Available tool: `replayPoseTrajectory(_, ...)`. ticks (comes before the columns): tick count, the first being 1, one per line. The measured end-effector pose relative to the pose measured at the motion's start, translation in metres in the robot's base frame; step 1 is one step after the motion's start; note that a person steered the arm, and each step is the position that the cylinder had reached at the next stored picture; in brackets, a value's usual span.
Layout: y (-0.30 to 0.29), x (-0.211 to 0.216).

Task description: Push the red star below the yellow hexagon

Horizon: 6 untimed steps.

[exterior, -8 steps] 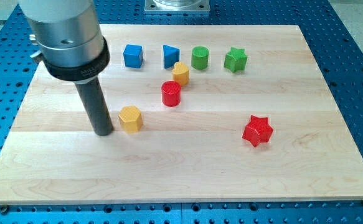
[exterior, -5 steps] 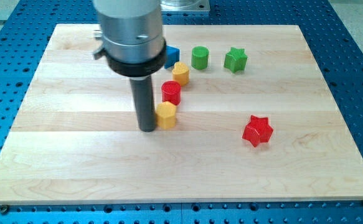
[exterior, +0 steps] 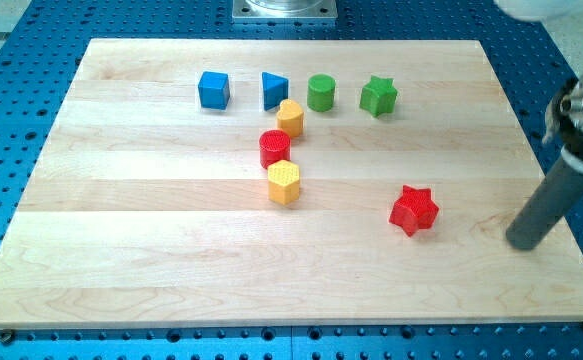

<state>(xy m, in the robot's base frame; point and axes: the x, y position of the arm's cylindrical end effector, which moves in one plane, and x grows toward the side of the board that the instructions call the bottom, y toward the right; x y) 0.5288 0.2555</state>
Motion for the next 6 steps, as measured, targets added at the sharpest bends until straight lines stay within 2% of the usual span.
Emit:
replayPoseTrajectory(1, 0.001, -0.030)
replayPoseTrajectory(3, -0.003, -0.031)
replayPoseTrajectory(5, -0.050, -0.030)
replayPoseTrajectory(6, -0.132, -0.025)
